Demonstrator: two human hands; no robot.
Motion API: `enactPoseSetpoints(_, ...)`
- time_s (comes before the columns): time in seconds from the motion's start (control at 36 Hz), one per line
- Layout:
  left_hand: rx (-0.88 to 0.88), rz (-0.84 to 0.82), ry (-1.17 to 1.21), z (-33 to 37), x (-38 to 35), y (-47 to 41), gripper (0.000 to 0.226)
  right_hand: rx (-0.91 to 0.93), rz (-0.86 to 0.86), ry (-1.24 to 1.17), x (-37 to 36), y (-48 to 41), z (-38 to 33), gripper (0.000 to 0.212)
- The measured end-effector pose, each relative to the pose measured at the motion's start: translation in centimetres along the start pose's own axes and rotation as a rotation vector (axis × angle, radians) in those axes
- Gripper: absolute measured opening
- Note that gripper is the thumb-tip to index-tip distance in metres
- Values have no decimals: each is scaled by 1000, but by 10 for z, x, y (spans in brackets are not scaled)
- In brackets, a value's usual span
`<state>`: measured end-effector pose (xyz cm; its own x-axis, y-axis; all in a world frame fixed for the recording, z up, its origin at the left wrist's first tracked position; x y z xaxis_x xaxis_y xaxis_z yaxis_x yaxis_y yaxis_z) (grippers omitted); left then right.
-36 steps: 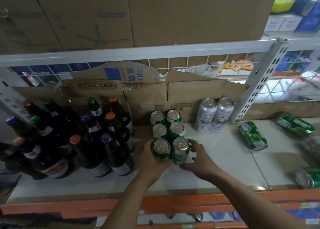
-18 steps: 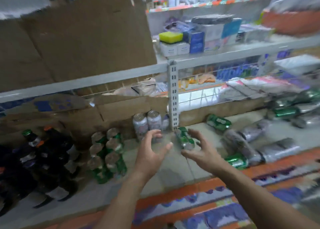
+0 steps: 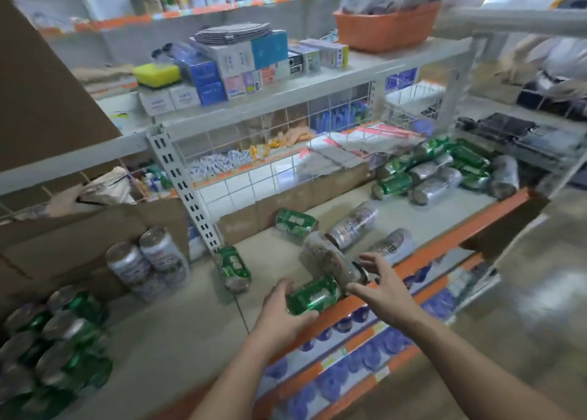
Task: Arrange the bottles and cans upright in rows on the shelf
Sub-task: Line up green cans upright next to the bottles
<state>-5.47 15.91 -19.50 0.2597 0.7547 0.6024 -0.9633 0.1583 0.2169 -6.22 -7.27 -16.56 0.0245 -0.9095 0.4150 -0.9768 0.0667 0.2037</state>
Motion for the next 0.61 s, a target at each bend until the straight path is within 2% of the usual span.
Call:
enactPoseSetpoints(0.22,26,35,13,-18,-2,-15,68,24,-54,10,-14,-14,-11,57)
enactPoseSetpoints(0.33,23,134,164,-14,22,-12,65,68,-150,50,-36,-23,-25,74)
enactPoseSetpoints(0.44,-38,267,420,3,59,-4,56,-65,-113,-209,-61,-30,-34,98)
enactPoseSetpoints(0.5,-62,334,587,6,70,0,55,-153,-191,-437,-78,-30,-47,106)
enactPoseSetpoints(0.53,-69,328,645,7,72,3,55,-172,-269,-557,-88,-30,-56,101)
enactPoseSetpoints(0.58,-86,238,660,5,70,5,59,-132,-392,-701,-103,-27,-81,68)
enactPoseSetpoints(0.61,-102,192,614,5,70,4,64,-93,-409,-700,-109,-25,-93,52)
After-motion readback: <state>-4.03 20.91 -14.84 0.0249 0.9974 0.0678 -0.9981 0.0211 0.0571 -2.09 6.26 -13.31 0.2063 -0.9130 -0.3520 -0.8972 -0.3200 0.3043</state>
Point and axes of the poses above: each hand's wrist, its own y-axis away from the middle knuckle, its own x-axis out of the back of the hand, z = x × y, the point moved 4 cm from there along -y, towards the middle knuckle, and after that the axes turned 4 degrees about -x, right-handed, at the moved point
